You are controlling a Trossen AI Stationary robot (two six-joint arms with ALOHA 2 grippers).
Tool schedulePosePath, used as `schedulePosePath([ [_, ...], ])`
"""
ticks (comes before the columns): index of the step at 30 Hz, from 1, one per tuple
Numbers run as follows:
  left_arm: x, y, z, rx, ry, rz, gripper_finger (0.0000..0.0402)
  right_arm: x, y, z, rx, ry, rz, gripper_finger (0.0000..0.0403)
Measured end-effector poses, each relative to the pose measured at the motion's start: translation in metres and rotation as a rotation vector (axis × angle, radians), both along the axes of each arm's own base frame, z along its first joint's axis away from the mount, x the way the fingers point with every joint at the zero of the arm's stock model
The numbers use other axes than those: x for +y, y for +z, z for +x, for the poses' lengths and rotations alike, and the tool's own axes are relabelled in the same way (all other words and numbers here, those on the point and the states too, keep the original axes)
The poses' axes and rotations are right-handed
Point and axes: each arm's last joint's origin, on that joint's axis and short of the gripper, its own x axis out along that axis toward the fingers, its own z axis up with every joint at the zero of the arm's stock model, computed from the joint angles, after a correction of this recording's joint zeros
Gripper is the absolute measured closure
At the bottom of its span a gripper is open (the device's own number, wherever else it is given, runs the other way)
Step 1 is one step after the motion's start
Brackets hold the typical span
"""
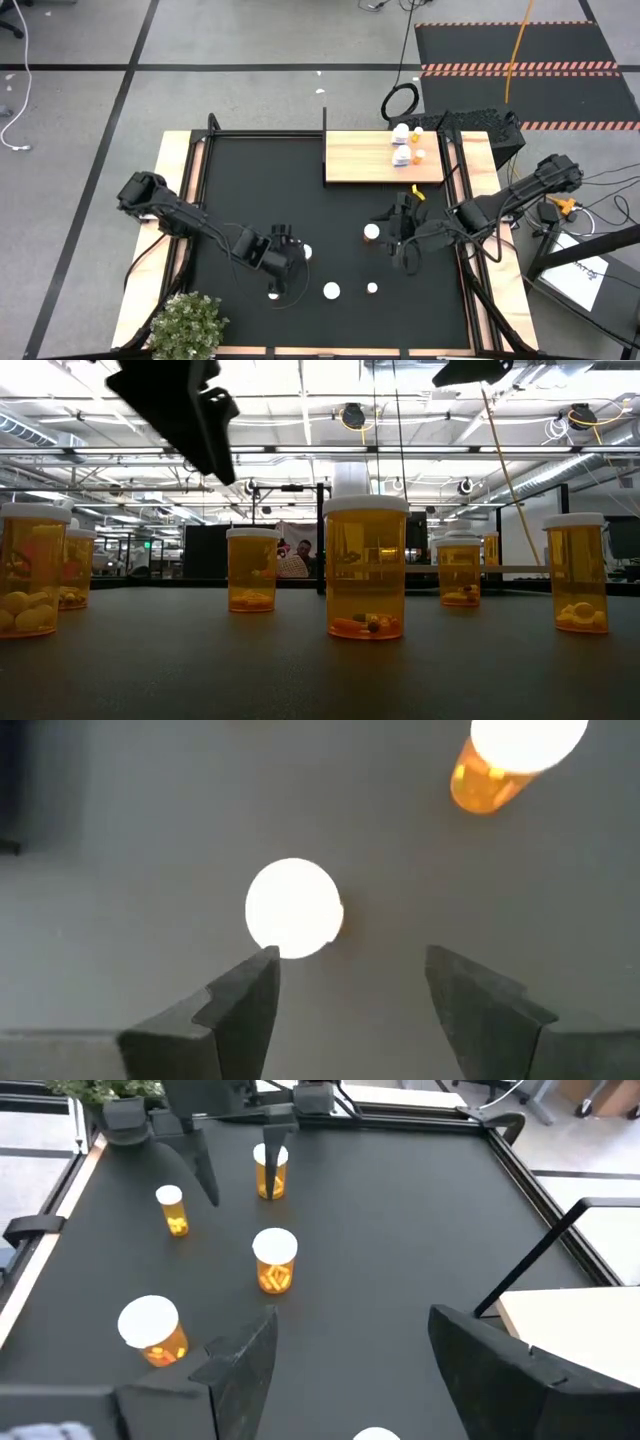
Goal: Pick and place medicine bottles onto shelf by color
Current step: Put the large orange pill bottle on the shelf
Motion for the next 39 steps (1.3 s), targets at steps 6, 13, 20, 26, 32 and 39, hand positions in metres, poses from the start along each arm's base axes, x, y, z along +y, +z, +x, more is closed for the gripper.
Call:
schedulePosePath([
  [6,-0.011,-0.004,-0.007,-0.005,-0.010,0.021,0.0151,0.001,-0.003,0.002,0.012,-0.001,-0.005,0.0150],
  [13,-0.011,-0.003,-0.004,-0.030,0.000,0.008,0.0151,0.001,-0.002,0.003,0.001,-0.002,0.000,0.0150],
  [20,-0.004,0.000,0.005,-0.088,-0.009,0.002,0.0145,0.001,-0.002,0.003,0.003,0.000,0.001,0.0150],
  [26,0.007,0.000,0.010,-0.092,0.016,0.007,0.0090,0.001,-0.002,0.002,0.004,0.002,0.001,0.0150],
  [32,0.009,-0.002,0.015,-0.106,0.027,0.002,0.0045,0.001,-0.002,0.002,0.004,0.002,0.001,0.0150],
  [39,0.008,-0.023,0.025,-0.068,-0.001,0.034,0.0039,0.001,-0.002,0.002,0.008,0.003,0.000,0.0150],
])
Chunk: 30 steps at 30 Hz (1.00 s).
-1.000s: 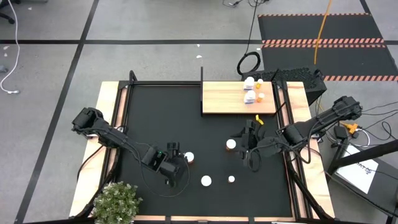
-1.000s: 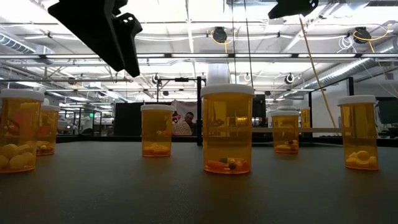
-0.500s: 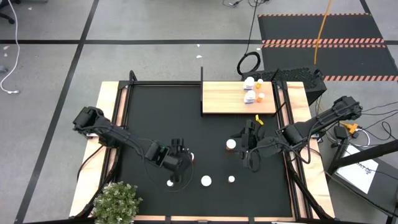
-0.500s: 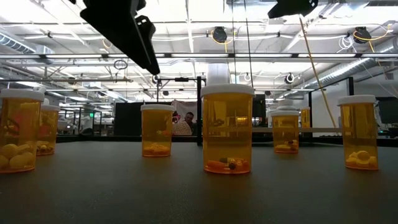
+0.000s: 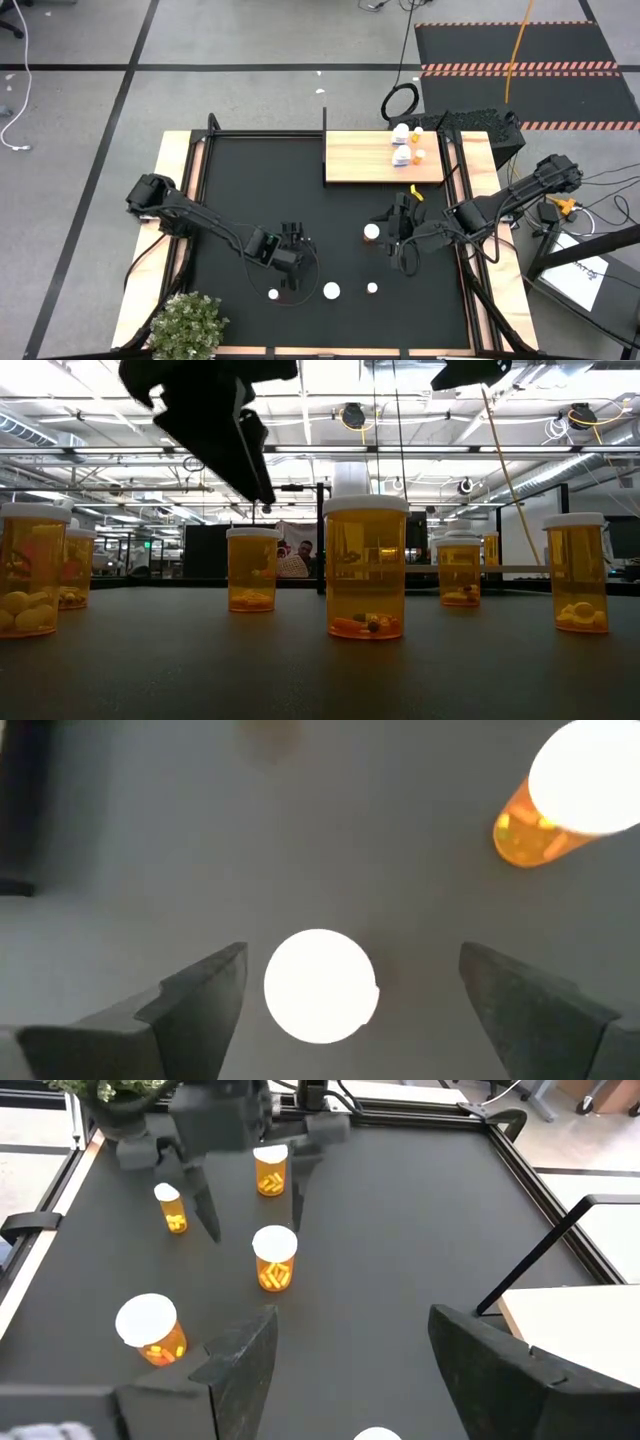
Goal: Pick and place medicine bottles onto shelf by color
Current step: Put the large orange pill bottle on the shelf
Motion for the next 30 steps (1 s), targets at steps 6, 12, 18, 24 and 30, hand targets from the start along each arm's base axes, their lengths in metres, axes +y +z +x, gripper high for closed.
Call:
schedulePosePath([
  [6,0.009,-0.008,0.006,0.014,0.048,-0.005,0.0039,0.000,0.000,0.000,0.002,0.000,-0.001,0.0150],
  [12,0.031,-0.011,0.008,0.105,0.078,-0.111,0.0039,0.000,0.000,0.000,0.003,0.000,-0.002,0.0150],
  [18,0.040,-0.012,0.008,0.136,0.094,-0.114,0.0039,0.000,0.000,0.000,0.004,0.002,-0.005,0.0150],
  [24,0.039,-0.016,0.008,0.161,0.071,-0.140,0.0039,0.000,0.000,0.000,0.004,0.002,-0.005,0.0150],
  [30,0.038,-0.017,0.011,0.148,0.032,-0.133,0.0039,0.000,-0.001,0.000,0.007,0.002,-0.006,0.0150],
])
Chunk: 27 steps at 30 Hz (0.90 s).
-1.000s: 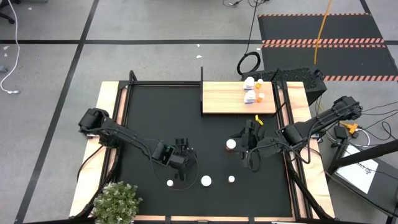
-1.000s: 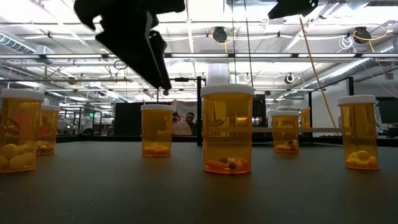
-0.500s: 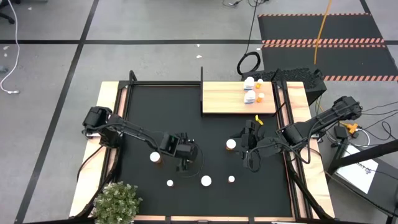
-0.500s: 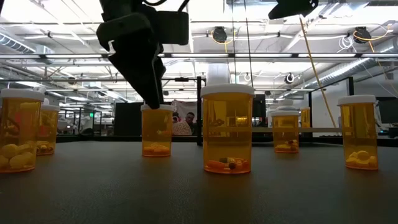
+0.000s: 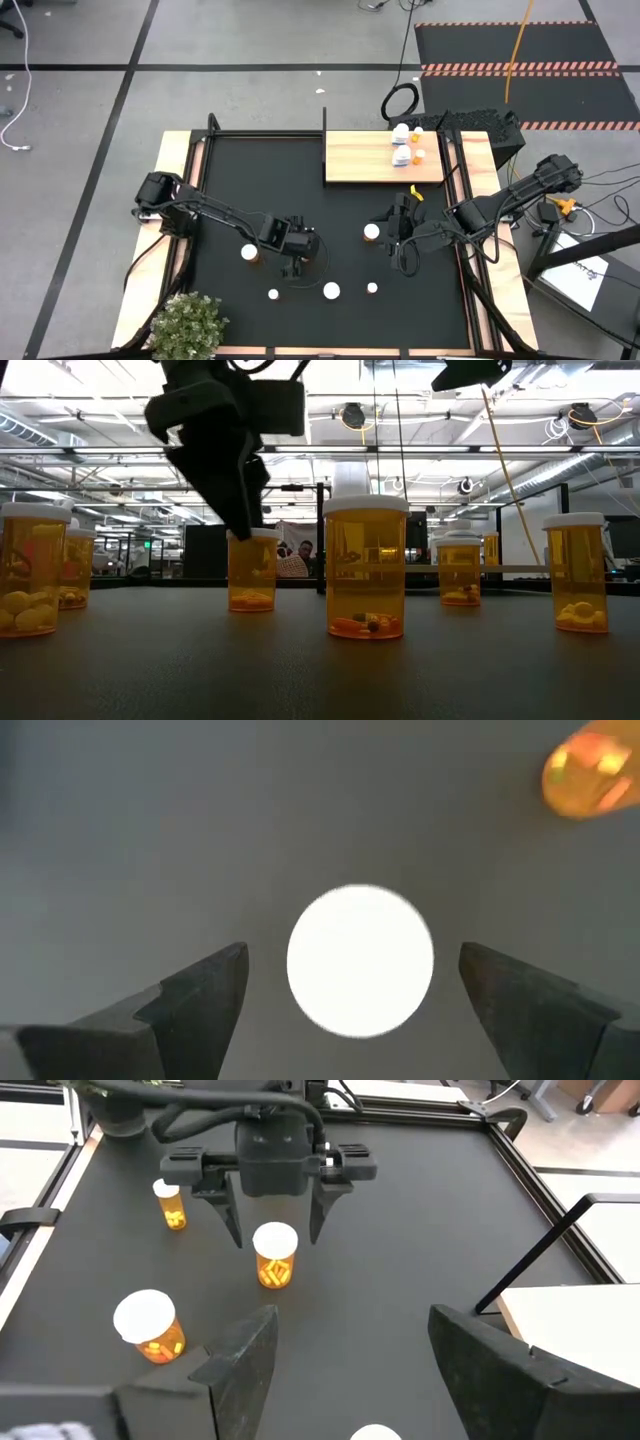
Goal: Pick and place medicine bottles onto shelf by color
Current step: Put the large orange pill bottle on the shelf
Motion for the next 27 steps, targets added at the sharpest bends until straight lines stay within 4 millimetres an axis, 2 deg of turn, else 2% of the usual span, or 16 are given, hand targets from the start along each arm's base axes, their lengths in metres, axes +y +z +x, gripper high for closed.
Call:
schedulePosePath([
  [4,-0.0003,-0.0007,0.0012,-0.007,-0.017,0.005,0.0054,0.0001,-0.0001,-0.0001,0.001,0.001,0.000,0.0150],
  [19,0.0006,-0.0045,0.0031,-0.005,-0.032,0.027,0.0189,0.0000,-0.0001,-0.0001,0.002,0.001,-0.001,0.0150],
  [22,0.0006,-0.0044,0.0030,-0.005,-0.032,0.027,0.0194,0.0000,-0.0001,-0.0001,0.002,0.000,-0.001,0.0150],
  [27,0.0013,-0.0017,0.0003,0.007,-0.031,0.029,0.0166,-0.0001,-0.0004,-0.0003,0.006,0.005,-0.009,0.0150],
])
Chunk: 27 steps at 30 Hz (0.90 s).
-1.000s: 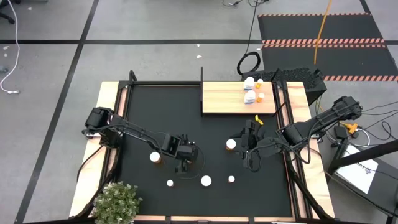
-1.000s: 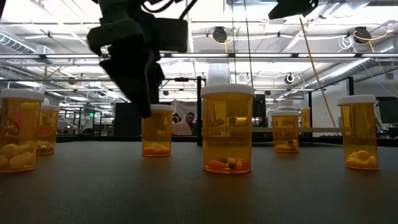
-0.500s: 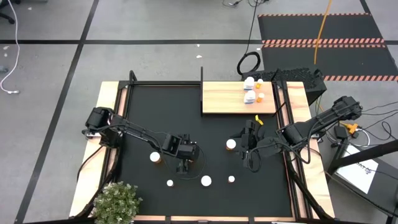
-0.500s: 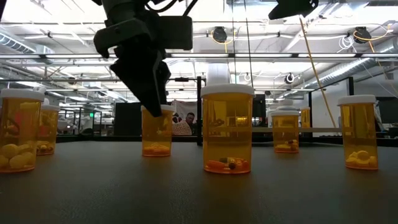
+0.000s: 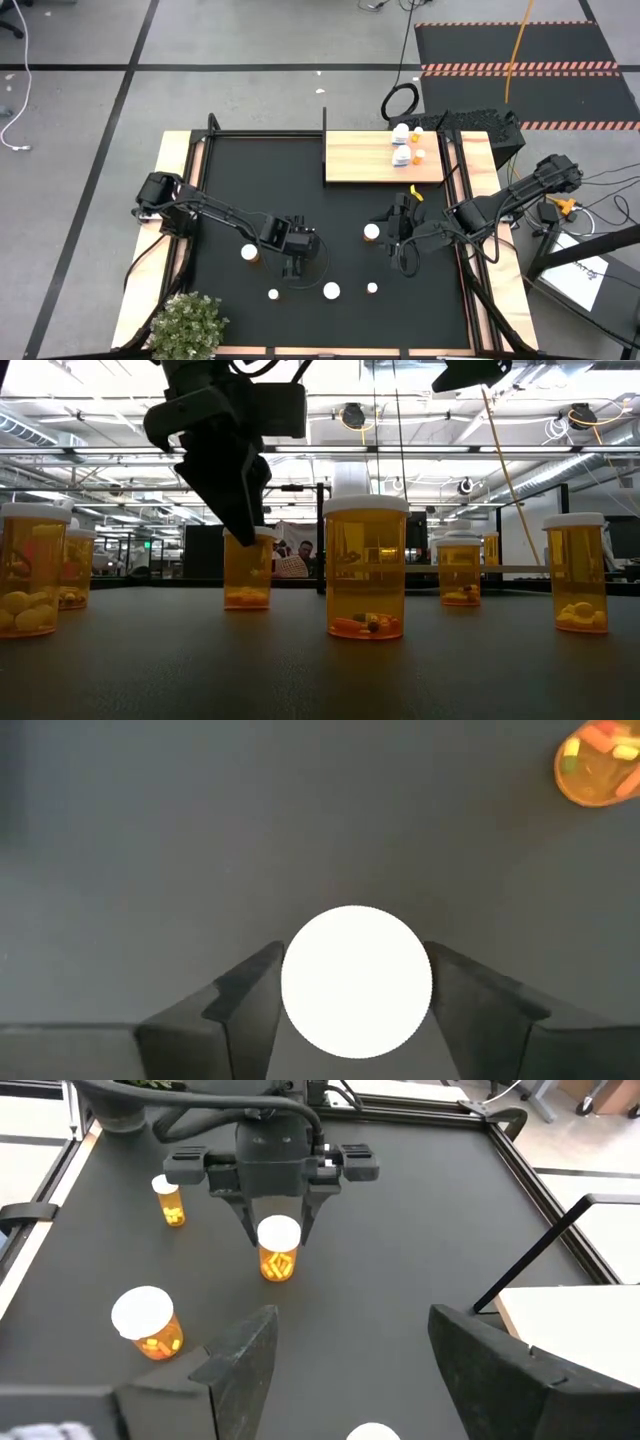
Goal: Pick and place medicine bottles onto shelf by color
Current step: Put the large orange pill bottle on the shelf
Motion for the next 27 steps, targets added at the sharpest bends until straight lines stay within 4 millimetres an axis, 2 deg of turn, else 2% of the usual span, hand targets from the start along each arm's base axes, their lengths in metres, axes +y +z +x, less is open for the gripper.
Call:
schedulePosePath([
  [3,0.001,0.002,-0.003,0.043,0.001,0.010,0.0164,0.000,0.000,0.000,0.007,0.014,-0.024,0.0150],
  [10,0.002,0.018,0.001,0.056,-0.028,0.023,0.0193,0.000,0.000,0.000,0.015,0.039,-0.064,0.0150],
  [18,0.019,0.056,0.014,0.026,-0.064,0.050,0.0174,-0.001,-0.003,-0.002,0.049,0.040,-0.080,0.0150],
  [27,0.056,0.108,0.031,-0.109,-0.116,0.111,0.0192,-0.002,-0.003,-0.003,0.059,0.049,-0.104,0.0150],
])
